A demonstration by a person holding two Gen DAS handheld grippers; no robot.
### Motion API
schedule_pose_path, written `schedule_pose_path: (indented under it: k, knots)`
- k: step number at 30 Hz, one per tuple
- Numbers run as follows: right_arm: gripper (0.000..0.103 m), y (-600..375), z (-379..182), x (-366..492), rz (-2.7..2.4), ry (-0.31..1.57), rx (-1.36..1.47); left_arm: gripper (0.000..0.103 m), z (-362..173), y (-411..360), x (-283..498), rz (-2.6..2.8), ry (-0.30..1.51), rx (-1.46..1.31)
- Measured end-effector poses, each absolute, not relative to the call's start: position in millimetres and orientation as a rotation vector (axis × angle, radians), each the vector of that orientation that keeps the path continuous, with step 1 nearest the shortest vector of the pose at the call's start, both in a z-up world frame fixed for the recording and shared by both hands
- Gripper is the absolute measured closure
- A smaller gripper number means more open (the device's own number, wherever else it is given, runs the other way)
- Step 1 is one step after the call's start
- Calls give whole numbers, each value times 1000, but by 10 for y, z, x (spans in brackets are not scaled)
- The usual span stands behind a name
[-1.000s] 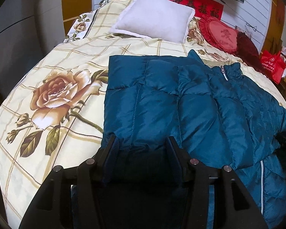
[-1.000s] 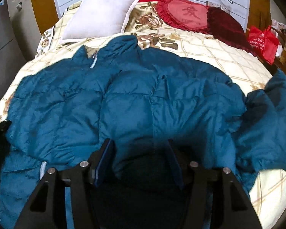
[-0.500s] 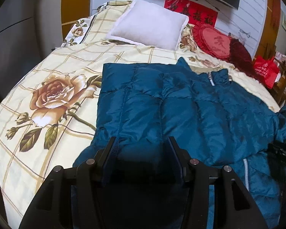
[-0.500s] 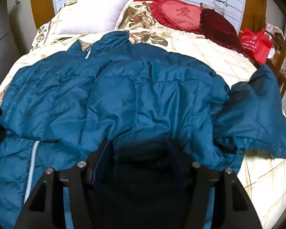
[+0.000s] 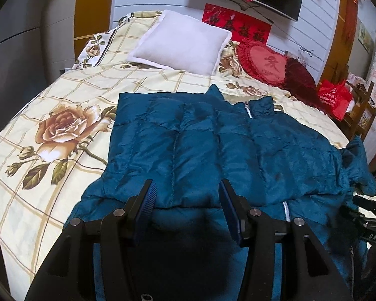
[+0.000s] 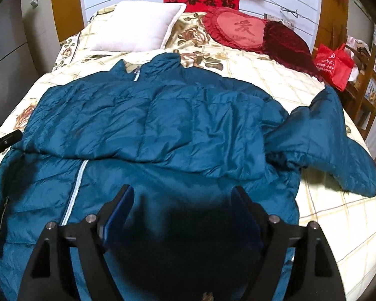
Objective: Fold large clothes
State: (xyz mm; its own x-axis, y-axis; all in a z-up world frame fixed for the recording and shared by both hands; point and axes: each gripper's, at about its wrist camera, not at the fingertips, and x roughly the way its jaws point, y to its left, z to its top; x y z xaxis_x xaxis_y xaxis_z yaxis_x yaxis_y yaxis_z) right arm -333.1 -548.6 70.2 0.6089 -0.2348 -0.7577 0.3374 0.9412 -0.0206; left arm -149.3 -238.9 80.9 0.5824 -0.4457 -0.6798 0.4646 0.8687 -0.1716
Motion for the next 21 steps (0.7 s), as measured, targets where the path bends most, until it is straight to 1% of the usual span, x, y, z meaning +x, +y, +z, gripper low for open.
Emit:
schedule_pose_path:
  k: [8,21]
  knots:
    - [20,-5305,708,-3424,-320,860,116,20,860,-2358,-1636,-521,781,32]
    - [20,-5317,726,-3497,-336,861,108,20,858,-2447,-1721,-535,752,73]
